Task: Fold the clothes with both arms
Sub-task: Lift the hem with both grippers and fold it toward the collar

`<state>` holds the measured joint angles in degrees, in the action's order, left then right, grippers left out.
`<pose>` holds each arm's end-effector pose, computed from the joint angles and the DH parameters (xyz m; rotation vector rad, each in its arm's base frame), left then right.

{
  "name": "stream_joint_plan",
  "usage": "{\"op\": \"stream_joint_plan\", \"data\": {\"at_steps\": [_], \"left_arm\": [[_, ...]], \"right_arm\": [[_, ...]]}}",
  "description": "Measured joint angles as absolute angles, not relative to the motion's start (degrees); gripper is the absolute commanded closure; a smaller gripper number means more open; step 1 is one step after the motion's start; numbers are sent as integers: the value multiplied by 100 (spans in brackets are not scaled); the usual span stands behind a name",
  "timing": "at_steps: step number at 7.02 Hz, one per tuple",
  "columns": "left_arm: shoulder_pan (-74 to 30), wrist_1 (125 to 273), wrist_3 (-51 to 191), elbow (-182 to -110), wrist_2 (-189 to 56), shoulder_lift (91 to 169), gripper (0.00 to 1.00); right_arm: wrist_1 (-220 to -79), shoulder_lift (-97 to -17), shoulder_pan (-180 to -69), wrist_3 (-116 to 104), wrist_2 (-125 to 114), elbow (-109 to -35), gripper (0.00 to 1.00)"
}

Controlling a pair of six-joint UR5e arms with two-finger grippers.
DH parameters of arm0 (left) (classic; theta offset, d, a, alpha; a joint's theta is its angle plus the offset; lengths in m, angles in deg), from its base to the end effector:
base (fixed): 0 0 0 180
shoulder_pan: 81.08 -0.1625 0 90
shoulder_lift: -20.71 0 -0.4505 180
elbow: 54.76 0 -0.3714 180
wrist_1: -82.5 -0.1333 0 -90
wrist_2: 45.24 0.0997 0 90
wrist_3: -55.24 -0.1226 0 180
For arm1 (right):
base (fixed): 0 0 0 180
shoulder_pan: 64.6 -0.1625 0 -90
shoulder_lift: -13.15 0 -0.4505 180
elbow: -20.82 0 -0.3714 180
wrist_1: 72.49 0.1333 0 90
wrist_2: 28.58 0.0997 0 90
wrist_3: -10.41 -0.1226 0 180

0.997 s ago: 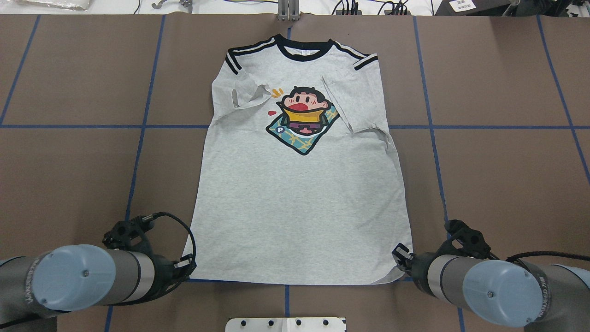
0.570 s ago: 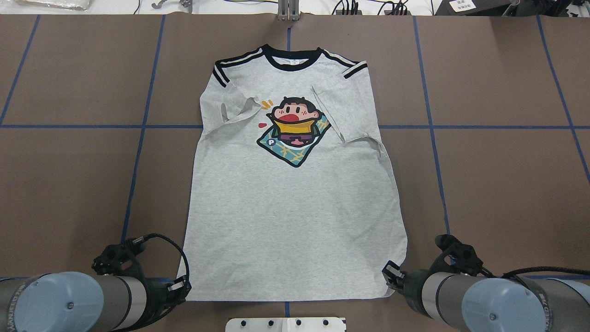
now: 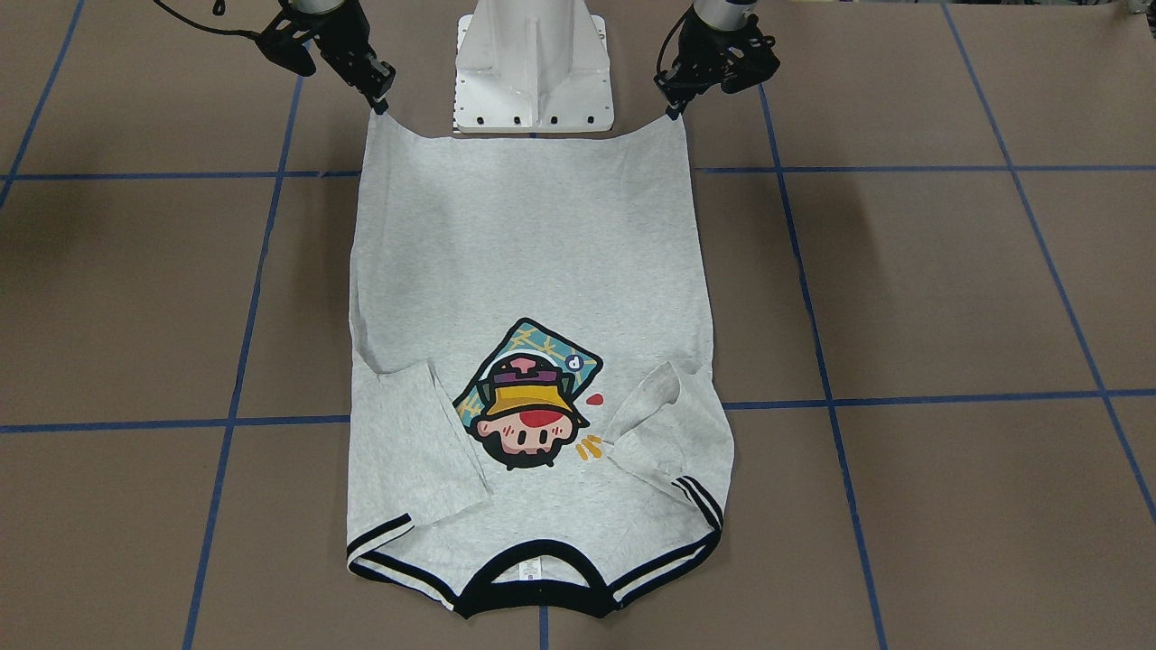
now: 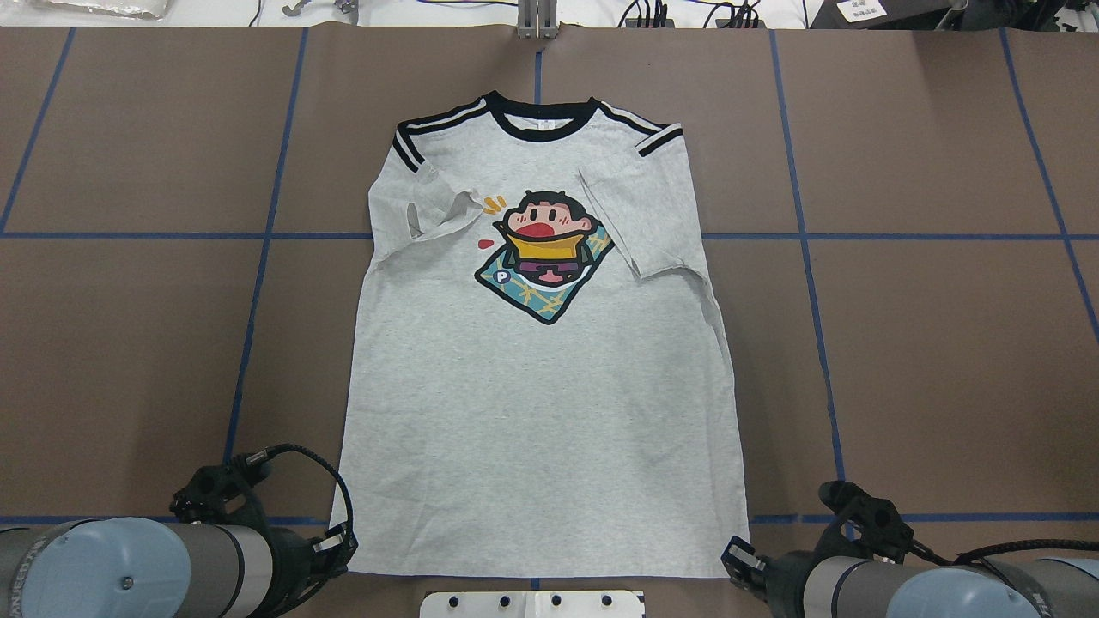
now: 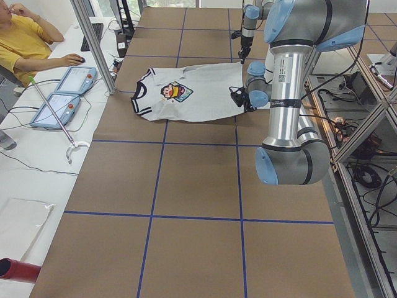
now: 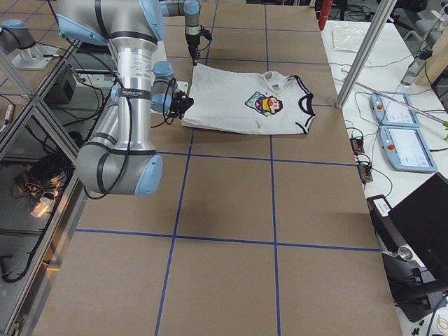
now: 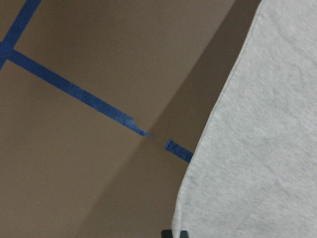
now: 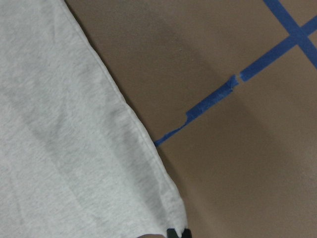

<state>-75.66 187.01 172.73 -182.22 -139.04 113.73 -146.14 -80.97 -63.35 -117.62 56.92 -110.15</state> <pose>0.4497 -0.1684 0.3598 -0.2464 0.9406 -0.4972 -0.4254 -0.1337 0.3825 -0.2478 -0.9150 0.6306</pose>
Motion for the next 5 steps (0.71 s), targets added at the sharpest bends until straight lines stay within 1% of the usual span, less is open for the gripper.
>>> {"op": "stream_joint_plan", "data": {"at_steps": [2, 3, 5], "left_arm": [[-7516, 18697, 17237, -18403, -13924, 11364, 100], [-7430, 18699, 17187, -18486, -13936, 11395, 100], [-6854, 18699, 16784, -18560, -13980, 11669, 100]], "right_arm": [[-14614, -8113, -6184, -11796, 5477, -11062, 100], [-14614, -8099, -6289, -11797, 5346, -11067, 100], [-14616, -7963, -6925, -11715, 5278, -11053, 100]]}}
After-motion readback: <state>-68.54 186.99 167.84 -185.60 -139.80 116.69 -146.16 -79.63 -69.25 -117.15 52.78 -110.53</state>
